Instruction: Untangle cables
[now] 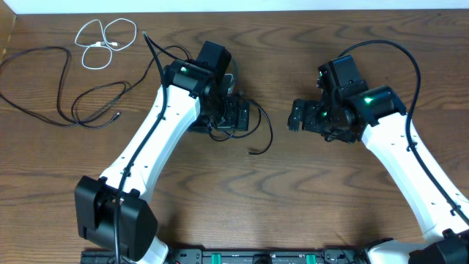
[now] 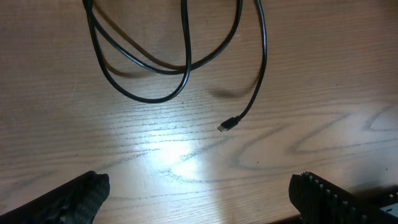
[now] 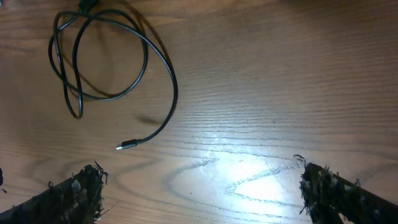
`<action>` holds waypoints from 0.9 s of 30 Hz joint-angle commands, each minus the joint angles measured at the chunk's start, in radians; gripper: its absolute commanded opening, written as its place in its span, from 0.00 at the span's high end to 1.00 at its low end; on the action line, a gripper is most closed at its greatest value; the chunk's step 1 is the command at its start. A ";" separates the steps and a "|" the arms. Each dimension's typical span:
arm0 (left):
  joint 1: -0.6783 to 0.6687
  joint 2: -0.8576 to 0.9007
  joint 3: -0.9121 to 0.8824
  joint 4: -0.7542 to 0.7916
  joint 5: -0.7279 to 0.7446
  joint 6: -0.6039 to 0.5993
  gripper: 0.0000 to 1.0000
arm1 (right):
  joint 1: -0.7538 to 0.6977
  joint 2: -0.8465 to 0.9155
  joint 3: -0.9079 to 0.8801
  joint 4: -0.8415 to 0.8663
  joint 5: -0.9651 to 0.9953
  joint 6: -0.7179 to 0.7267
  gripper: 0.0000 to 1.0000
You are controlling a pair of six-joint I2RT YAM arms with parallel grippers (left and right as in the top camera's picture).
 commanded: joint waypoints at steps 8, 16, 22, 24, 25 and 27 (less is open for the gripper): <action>-0.004 0.013 -0.003 -0.061 0.001 -0.005 0.02 | 0.005 0.000 0.012 0.000 0.005 -0.013 0.01; -0.004 0.013 -0.071 0.045 -0.001 0.026 0.02 | 0.005 0.000 0.012 0.000 -0.141 0.018 0.01; -0.004 0.013 -0.143 0.189 0.001 0.064 0.03 | 0.005 0.000 0.012 -0.013 -0.275 0.018 0.01; -0.011 0.014 -0.159 0.228 0.000 0.064 0.04 | 0.005 0.000 0.012 -0.013 -0.267 0.018 0.01; -0.015 0.014 -0.170 0.252 0.000 0.064 0.05 | 0.005 0.000 0.012 -0.013 -0.262 0.018 0.01; -0.025 0.014 -0.200 0.303 -0.005 0.063 0.09 | 0.005 0.000 0.012 -0.013 -0.261 0.018 0.01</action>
